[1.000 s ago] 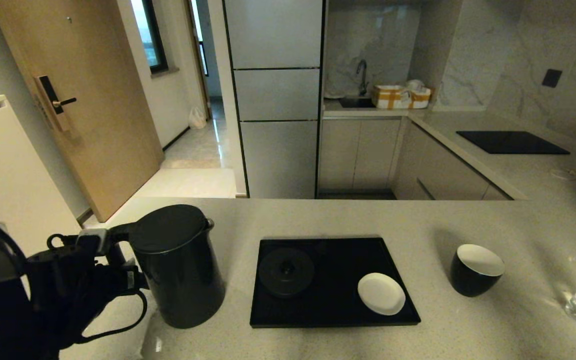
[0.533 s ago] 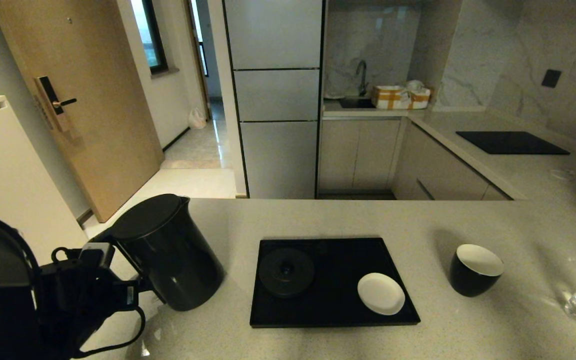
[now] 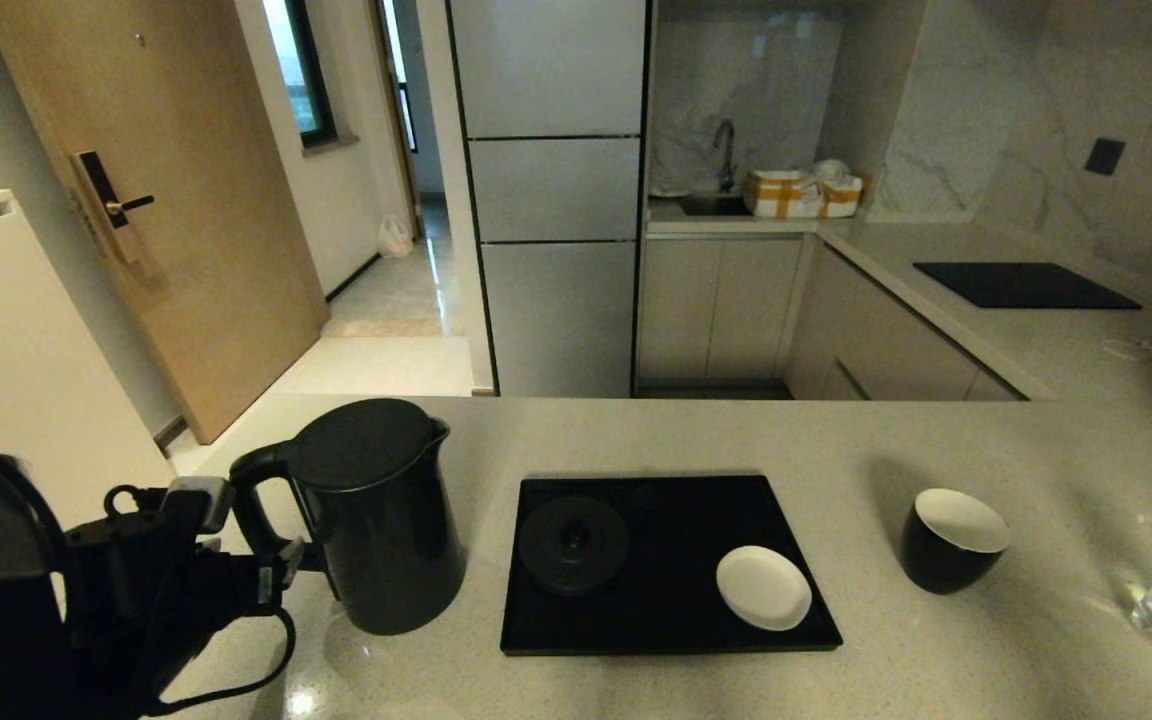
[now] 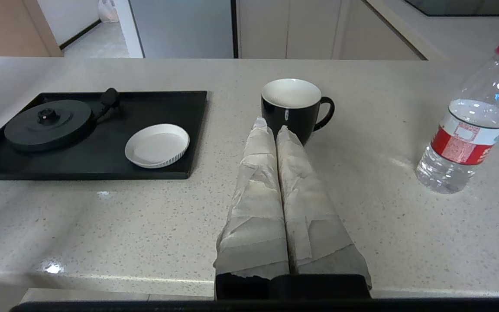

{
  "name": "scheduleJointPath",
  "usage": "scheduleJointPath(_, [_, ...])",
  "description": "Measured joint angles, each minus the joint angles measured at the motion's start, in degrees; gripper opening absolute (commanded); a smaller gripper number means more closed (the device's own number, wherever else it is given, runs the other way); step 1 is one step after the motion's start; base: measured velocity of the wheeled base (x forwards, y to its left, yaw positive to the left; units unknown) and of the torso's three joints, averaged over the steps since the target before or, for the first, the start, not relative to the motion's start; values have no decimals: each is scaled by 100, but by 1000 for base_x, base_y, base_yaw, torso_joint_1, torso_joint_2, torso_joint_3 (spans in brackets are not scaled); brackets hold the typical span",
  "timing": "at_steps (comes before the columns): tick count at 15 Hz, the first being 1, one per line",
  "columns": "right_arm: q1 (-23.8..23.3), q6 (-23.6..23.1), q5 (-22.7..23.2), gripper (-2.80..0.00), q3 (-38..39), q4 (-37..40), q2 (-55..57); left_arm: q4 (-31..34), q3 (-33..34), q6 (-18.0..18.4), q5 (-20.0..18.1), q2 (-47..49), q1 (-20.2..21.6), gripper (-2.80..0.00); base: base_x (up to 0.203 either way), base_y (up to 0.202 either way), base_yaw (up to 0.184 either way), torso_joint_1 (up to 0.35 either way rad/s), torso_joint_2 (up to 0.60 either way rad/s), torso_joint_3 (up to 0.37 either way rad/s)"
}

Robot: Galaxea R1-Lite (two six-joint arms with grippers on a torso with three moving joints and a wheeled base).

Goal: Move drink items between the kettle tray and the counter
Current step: Place it on the left

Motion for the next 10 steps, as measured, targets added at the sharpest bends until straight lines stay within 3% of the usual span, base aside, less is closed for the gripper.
scheduleJointPath(2, [-4, 0, -1, -280, 0, 2, 0, -11, -40, 68, 278, -9, -286, 0, 0, 0, 0, 0, 0, 0])
scheduleJointPath(10, [-4, -3, 1, -280, 0, -2, 0, 7, 118, 169, 447, -373, -595, 0, 0, 0, 0, 0, 0, 0])
